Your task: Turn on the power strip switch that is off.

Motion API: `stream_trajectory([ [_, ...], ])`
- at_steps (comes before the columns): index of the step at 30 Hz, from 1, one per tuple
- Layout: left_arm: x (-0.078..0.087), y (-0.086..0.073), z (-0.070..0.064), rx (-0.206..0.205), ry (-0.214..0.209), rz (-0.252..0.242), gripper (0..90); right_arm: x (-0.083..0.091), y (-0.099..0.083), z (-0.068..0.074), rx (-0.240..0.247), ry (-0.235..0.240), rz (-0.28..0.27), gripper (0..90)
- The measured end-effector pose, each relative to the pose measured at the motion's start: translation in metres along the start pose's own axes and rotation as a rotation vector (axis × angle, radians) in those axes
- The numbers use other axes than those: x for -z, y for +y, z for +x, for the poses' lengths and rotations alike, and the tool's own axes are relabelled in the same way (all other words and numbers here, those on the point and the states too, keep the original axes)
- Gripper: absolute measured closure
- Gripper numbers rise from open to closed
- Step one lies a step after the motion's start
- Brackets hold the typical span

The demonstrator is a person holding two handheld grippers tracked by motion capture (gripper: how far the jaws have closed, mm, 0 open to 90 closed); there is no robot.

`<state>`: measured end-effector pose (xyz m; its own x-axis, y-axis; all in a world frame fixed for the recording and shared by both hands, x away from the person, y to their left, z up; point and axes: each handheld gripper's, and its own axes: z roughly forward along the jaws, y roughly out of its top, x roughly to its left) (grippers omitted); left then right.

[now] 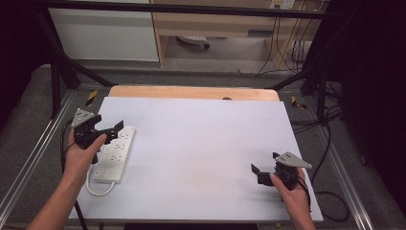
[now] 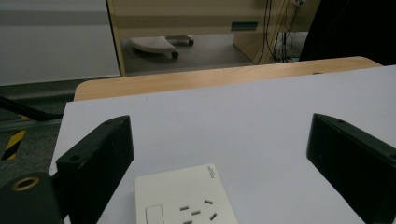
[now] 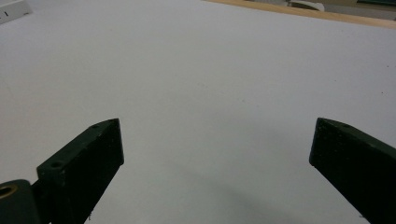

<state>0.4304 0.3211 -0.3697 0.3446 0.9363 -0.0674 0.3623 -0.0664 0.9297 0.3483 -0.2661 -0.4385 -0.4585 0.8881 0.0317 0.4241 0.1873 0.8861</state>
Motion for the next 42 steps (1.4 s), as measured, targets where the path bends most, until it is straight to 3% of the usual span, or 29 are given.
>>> stream_trajectory([
  [32, -0.014, -0.01, 0.027, 0.03, 0.082, 0.051, 8.3, 0.0, 0.0, -0.001, 0.0, -0.001, 0.0, 3.5],
  [42, -0.017, -0.014, 0.034, 0.034, 0.106, 0.072, 12.4, 0.0, 0.0, -0.001, -0.002, -0.001, 0.001, 3.5],
])
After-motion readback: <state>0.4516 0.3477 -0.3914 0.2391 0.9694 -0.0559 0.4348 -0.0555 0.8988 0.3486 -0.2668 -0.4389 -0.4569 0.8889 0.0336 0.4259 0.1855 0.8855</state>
